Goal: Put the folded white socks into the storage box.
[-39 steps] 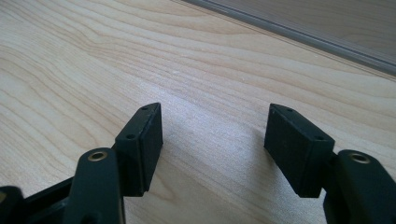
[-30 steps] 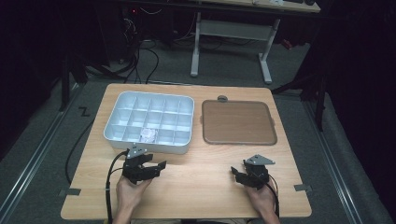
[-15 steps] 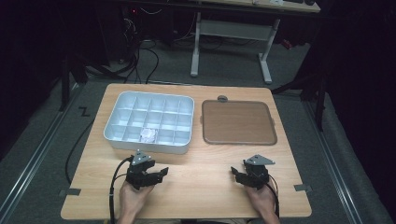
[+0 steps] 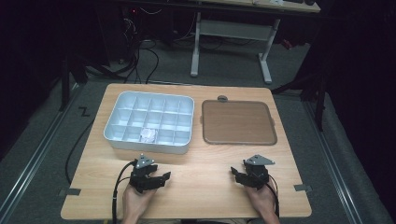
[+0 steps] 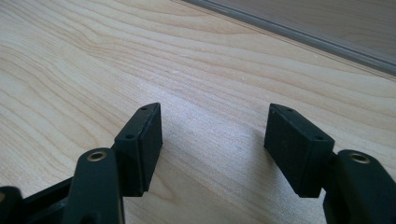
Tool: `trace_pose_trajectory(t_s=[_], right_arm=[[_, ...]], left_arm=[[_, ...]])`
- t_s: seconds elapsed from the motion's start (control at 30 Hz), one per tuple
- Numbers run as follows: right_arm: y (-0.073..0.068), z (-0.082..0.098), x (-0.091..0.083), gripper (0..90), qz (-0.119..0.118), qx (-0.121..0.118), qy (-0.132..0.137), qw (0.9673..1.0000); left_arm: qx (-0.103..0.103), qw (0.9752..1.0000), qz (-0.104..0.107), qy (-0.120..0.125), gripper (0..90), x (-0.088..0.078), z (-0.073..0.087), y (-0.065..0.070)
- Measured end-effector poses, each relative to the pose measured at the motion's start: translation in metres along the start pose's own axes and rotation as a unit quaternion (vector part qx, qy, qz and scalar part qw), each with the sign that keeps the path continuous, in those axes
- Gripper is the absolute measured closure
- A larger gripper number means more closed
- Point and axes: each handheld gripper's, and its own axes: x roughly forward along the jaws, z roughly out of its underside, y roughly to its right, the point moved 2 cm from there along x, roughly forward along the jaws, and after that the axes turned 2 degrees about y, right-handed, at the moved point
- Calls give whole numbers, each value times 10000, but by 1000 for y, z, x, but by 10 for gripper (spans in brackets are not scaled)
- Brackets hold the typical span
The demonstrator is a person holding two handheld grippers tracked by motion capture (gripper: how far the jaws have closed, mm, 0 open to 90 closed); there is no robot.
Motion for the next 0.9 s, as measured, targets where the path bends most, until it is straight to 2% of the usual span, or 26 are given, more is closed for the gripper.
trace_pose_trajectory(t_s=[0.23,0.4,0.5,0.77,0.9], right_arm=[[0,0,0,373,1,0,0,10000],[0,0,0,373,1,-1,0,10000],[0,0,0,373,3,-4,-1,10000],[0,0,0,371,5,-9,2,10000],[0,0,0,370,5,-11,2,10000]], left_arm=[[354,9992,-69,149,323,5,7,4],[696,9973,-104,221,310,7,13,7],[829,9961,-143,259,302,9,16,8],[1047,9940,-206,242,289,10,19,10],[1045,9940,-213,243,285,11,19,10]])
